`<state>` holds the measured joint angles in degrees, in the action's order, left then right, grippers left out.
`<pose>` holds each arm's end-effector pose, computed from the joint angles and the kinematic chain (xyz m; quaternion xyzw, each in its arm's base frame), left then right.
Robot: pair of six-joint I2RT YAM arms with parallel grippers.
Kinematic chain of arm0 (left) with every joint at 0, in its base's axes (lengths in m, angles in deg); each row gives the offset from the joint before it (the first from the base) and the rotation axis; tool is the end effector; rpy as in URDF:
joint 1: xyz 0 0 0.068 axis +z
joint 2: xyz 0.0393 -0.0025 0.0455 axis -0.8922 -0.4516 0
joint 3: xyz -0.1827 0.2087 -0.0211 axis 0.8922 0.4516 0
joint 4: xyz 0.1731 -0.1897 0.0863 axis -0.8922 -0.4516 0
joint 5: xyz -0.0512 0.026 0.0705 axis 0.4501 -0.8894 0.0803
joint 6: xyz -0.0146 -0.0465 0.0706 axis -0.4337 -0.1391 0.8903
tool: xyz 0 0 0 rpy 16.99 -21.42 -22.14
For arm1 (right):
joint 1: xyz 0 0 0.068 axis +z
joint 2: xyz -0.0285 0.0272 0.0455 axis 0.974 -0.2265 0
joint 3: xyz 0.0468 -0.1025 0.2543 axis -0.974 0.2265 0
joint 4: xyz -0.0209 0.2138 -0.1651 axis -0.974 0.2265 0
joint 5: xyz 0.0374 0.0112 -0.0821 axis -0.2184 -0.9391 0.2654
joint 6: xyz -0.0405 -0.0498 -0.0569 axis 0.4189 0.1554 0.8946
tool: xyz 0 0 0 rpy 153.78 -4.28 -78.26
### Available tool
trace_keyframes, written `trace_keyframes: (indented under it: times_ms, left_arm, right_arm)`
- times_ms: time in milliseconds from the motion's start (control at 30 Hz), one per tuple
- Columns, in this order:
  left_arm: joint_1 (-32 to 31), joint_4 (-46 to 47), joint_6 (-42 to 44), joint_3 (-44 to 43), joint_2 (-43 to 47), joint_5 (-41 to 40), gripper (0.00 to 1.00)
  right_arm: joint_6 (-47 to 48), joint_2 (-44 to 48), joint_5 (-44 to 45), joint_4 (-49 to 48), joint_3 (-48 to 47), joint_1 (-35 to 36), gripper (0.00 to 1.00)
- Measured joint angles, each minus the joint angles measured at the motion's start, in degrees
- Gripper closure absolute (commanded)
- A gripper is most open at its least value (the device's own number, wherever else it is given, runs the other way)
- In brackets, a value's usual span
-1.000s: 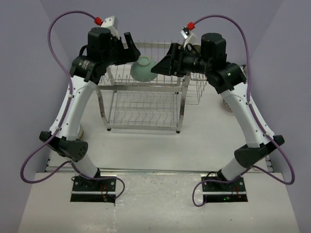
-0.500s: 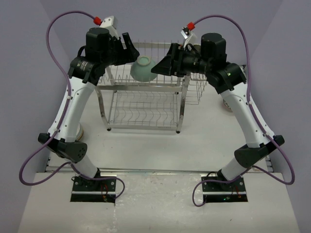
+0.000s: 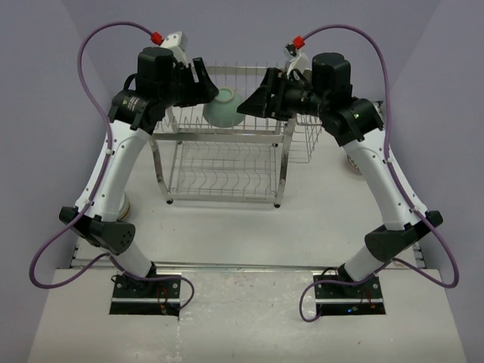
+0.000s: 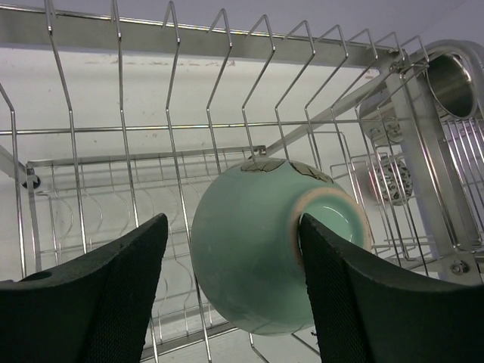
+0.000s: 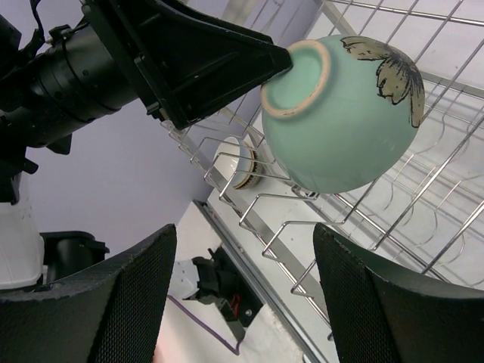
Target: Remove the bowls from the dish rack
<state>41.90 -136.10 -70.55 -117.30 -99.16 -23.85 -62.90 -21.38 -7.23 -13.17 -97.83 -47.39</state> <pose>0.3598 -0.1440 0.4820 -0.0310 0.8349 -0.2453 0.4918 0.3061 0.2156 0.5039 -0.1073 0.7792 0.4849 0.3823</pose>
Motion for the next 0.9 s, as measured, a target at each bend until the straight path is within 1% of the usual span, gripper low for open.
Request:
trace_keyframes:
  times_ms: [33,67,100,133,200,333,400,433,500,600,700,733,800,900]
  left_arm:
    - [-0.07,0.02,-0.02,0.02,0.0,-0.02,0.32]
    - [-0.11,0.07,-0.02,0.02,0.0,-0.07,0.39]
    - [-0.15,0.13,-0.17,0.02,0.02,-0.17,0.43]
    - [-0.24,0.33,-0.2,0.02,0.07,-0.26,0.54]
    - [-0.5,0.85,-0.39,0.04,0.24,-0.72,0.65]
    - [-0.52,1.16,-0.28,0.74,1.14,-2.03,0.72]
    - [-0.52,2.03,-0.39,1.84,1.79,-2.34,0.73]
    - [-0.52,2.43,-0.42,2.34,2.1,-2.47,0.75]
    - [-0.52,3.3,-0.46,3.21,2.54,-2.54,0.76]
    - [-0.52,4.42,-0.46,4.11,2.91,-2.51,0.81]
    - [-0.52,5.25,-0.46,4.63,3.19,-2.16,0.87]
    - [-0.52,5.6,-0.48,4.9,3.32,-2.03,0.92]
    - [-0.52,6.36,-0.48,5.44,3.63,-1.79,0.98]
    - [-0.5,7.15,-0.5,6.23,4.07,-1.6,1.0]
  right_arm:
    - [0.0,-0.07,0.46,0.37,-0.35,0.0,0.26]
    - [-0.04,-0.15,1.03,0.72,-0.76,0.0,0.26]
    - [-0.07,-0.28,1.31,1.11,-1.22,0.0,0.26]
    - [-0.15,-0.5,1.57,1.68,-1.9,0.0,0.26]
    - [-0.2,-1.16,1.81,2.6,-3.5,0.0,0.26]
    - [-0.2,-2.47,2.58,3.17,-5.25,0.0,0.24]
    - [-0.2,-3.06,2.64,3.41,-5.27,0.0,0.24]
    - [-0.2,-3.37,2.67,3.43,-5.29,0.0,0.25]
    - [-0.2,-4.02,2.64,3.5,-5.29,0.0,0.24]
    - [-0.24,-4.9,2.64,3.61,-5.29,0.0,0.24]
    - [-0.35,-5.22,2.67,3.54,-5.29,-0.07,0.24]
    - [-0.37,-5.22,2.67,3.54,-5.29,-0.07,0.24]
    - [-0.46,-5.22,2.62,3.39,-5.29,-0.04,0.24]
    - [-0.81,-5.27,2.62,3.32,-5.29,-0.07,0.25]
